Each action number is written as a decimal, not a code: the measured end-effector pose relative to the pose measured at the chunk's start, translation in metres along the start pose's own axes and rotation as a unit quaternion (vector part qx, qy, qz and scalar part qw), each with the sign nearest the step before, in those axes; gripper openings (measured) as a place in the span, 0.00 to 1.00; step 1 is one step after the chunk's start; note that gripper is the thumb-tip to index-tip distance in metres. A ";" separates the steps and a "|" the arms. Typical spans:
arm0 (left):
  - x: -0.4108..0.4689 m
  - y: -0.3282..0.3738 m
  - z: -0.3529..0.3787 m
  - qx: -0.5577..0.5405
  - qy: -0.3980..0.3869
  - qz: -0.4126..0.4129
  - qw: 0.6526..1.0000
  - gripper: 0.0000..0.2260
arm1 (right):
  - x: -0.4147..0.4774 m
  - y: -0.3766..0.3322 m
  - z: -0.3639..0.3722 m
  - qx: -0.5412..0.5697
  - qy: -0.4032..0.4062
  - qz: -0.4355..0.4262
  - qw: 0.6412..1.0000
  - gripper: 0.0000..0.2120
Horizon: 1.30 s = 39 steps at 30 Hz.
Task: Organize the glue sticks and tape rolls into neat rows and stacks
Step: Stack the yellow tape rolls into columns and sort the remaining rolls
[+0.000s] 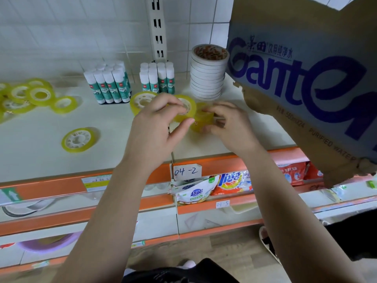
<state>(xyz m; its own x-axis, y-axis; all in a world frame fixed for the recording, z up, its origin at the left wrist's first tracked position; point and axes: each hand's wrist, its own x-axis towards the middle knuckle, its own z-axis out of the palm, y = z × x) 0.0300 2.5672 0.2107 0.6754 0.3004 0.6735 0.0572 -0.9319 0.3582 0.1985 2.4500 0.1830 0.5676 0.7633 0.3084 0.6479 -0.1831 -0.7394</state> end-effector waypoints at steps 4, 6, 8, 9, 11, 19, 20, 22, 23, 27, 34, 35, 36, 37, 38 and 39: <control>0.015 0.010 0.019 -0.016 -0.012 0.017 1.000 0.13 | -0.008 0.005 -0.019 -0.011 0.029 -0.009 0.999 0.18; 0.021 0.011 0.031 -0.015 -0.031 0.013 0.999 0.15 | -0.010 0.014 -0.026 -0.053 0.040 -0.010 0.998 0.15; 0.026 0.009 0.044 -0.007 -0.056 0.005 0.998 0.18 | -0.011 0.024 -0.030 -0.098 0.050 -0.009 0.994 0.11; 0.028 0.008 0.049 -0.004 -0.066 0.001 0.998 0.18 | -0.012 0.028 -0.031 -0.113 0.055 -0.009 0.992 0.10; 0.029 0.003 0.057 -0.001 -0.079 -0.002 0.997 0.19 | -0.015 0.034 -0.030 -0.123 0.069 -0.010 0.990 0.07; 0.024 -0.005 0.068 0.000 -0.069 -0.018 0.997 0.15 | -0.019 0.034 -0.028 -0.114 0.068 0.001 0.991 0.05; 0.024 -0.005 0.068 0.001 -0.067 -0.018 0.998 0.14 | -0.019 0.034 -0.028 -0.117 0.065 0.002 0.991 0.05; 0.024 -0.004 0.068 0.003 -0.065 -0.019 0.998 0.15 | -0.020 0.033 -0.028 -0.122 0.061 0.000 0.991 0.05; 0.024 -0.004 0.068 0.004 -0.066 -0.020 0.998 0.16 | -0.020 0.033 -0.027 -0.124 0.061 0.000 0.990 0.05; 0.027 -0.009 0.068 0.002 -0.081 -0.017 0.997 0.15 | -0.020 0.033 -0.027 -0.130 0.060 0.004 0.990 0.04; 0.030 -0.015 0.069 0.027 -0.100 0.003 0.995 0.15 | -0.021 0.033 -0.027 -0.133 0.056 0.008 0.989 0.04; 0.030 -0.015 0.068 0.026 -0.098 0.003 0.995 0.17 | -0.021 0.033 -0.027 -0.133 0.057 0.008 0.989 0.04; 0.029 -0.013 0.068 0.027 -0.093 0.002 0.995 0.19 | -0.021 0.033 -0.027 -0.132 0.058 0.011 0.990 0.04; 0.029 -0.012 0.067 0.029 -0.087 0.002 0.996 0.20 | -0.021 0.032 -0.027 -0.132 0.058 0.014 0.989 0.04; 0.028 -0.011 0.067 0.031 -0.083 0.001 0.996 0.19 | -0.020 0.033 -0.027 -0.132 0.059 0.016 0.989 0.04; 0.027 -0.010 0.066 0.032 -0.081 -0.001 0.996 0.19 | -0.020 0.033 -0.026 -0.133 0.059 0.016 0.989 0.04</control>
<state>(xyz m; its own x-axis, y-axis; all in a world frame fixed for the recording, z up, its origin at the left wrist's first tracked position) 0.0966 2.5709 0.1825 0.7846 0.2707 0.5577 0.1018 -0.9437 0.3148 0.2215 2.4122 0.1684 0.6358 0.6793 0.3665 0.7302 -0.3754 -0.5710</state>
